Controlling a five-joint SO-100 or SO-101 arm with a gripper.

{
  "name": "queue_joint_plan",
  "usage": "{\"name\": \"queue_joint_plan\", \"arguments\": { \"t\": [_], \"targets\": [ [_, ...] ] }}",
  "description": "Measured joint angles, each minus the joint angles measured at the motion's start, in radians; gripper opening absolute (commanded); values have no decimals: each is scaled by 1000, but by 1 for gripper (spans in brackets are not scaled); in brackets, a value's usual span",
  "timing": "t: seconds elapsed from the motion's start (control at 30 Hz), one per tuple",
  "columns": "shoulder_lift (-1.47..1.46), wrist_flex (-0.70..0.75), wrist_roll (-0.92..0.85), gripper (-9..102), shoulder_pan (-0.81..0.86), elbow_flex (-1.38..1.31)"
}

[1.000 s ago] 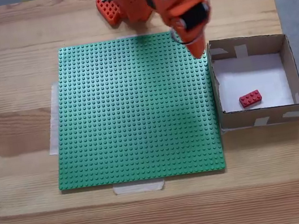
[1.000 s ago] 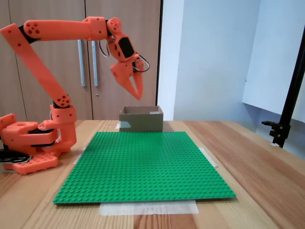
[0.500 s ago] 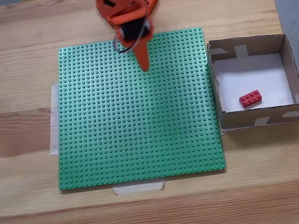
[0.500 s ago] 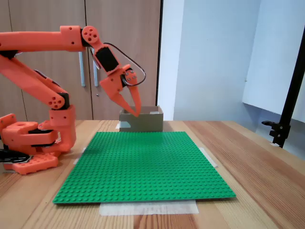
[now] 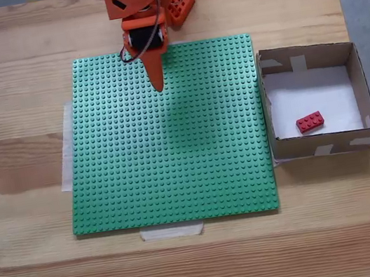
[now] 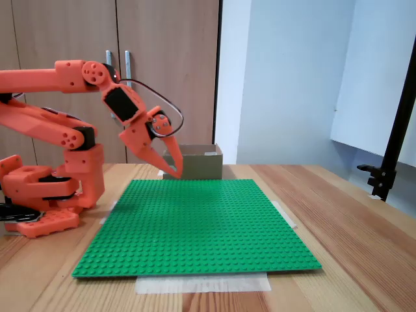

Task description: Pick the red lego block and put it in the box.

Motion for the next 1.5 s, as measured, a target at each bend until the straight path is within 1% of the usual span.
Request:
{"name": "queue_joint_plan", "arguments": {
  "t": [0.33, 0.7, 0.93, 1.27, 1.5],
  "targets": [
    [127, -83, 17, -1, 9, 109],
    [281, -101, 28, -1, 5, 166],
    [311, -140, 32, -1, 5, 242],
    [353, -169, 83, -1, 5, 342],
    [351, -212, 63, -1, 5, 403]
  ]
}}
